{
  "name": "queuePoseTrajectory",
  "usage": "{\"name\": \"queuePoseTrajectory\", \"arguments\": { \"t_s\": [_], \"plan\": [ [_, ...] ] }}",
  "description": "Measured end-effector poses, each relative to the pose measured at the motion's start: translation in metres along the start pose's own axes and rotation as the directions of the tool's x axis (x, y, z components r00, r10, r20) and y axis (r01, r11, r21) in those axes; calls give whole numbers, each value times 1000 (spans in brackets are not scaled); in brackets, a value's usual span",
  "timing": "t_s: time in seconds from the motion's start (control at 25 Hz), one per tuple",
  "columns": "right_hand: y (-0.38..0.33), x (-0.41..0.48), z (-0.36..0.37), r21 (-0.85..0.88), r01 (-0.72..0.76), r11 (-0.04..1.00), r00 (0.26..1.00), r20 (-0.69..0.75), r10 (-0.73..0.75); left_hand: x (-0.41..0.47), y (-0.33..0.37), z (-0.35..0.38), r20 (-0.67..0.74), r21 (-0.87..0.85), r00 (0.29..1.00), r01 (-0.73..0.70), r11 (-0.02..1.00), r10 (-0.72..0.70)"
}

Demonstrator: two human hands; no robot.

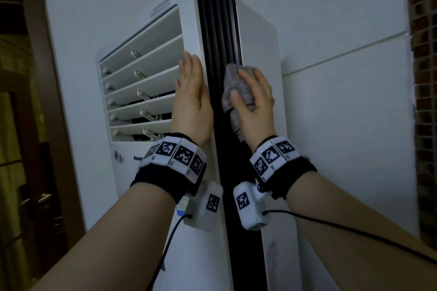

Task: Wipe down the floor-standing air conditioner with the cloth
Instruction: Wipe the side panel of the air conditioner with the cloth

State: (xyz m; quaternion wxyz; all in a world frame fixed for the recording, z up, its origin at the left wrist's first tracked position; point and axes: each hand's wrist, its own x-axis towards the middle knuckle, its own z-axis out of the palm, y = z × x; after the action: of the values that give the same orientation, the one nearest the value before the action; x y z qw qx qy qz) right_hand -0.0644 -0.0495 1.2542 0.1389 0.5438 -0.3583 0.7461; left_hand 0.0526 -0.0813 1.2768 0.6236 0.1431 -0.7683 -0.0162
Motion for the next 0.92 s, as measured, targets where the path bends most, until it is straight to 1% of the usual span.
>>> {"name": "queuePoseTrajectory", "arguments": {
  "t_s": [0.04, 0.08, 0.2, 0.24, 0.28, 0.36, 0.4, 0.44, 0.56, 0.64, 0.76, 0.8, 0.92],
  "plan": [
    [0, -2, 0, 4, -22, 1000, 1000, -1, 22, -2, 0, 0, 6, -1, 1000, 1, 1000, -1],
    [0, -8, -1, -8, -4, 1000, 1000, 18, 4, -3, -1, 0, 10, -3, 1000, -1, 1000, 1],
    [8, -31, -2, -91, 150, 985, 984, 115, -139, -5, 0, 0, 10, -30, 1000, -5, 1000, 5],
    [11, -33, -5, -92, 156, 984, 982, 120, -144, -6, 0, 1, 8, -41, 1000, -3, 999, 3],
    [13, -31, -8, -79, 117, 990, 989, 103, -109, -6, 1, 1, 5, -47, 1000, -2, 999, 2],
    [13, -25, -11, -16, -18, 1000, 999, 45, 18, -7, 2, 2, 5, -53, 1000, -3, 999, 4],
    [14, -26, -11, -1, -46, 999, 998, 31, 46, -7, 2, 2, 7, -55, 1000, -5, 998, 6],
    [14, -30, -10, -15, -33, 999, 999, 32, 34, -7, 2, 2, 7, -56, 1000, -8, 998, 8],
    [21, -45, -9, -89, 73, 993, 993, 103, -64, -7, 1, 2, -3, -57, 1000, -13, 998, 12],
    [23, -43, -13, -78, 39, 996, 995, 90, -32, -8, 1, 3, -12, -58, 1000, -16, 998, 15],
    [23, -33, -16, -4, -136, 991, 991, -13, 136, -7, 2, 4, -8, -65, 1000, -9, 998, 9],
    [23, -34, -16, 3, -154, 988, 988, -27, 154, -8, 3, 5, -7, -69, 1000, -7, 998, 7],
    [24, -43, -12, -11, -87, 996, 996, 6, 87, -9, 3, 6, -26, -59, 1000, 2, 998, -4]
  ]
}}
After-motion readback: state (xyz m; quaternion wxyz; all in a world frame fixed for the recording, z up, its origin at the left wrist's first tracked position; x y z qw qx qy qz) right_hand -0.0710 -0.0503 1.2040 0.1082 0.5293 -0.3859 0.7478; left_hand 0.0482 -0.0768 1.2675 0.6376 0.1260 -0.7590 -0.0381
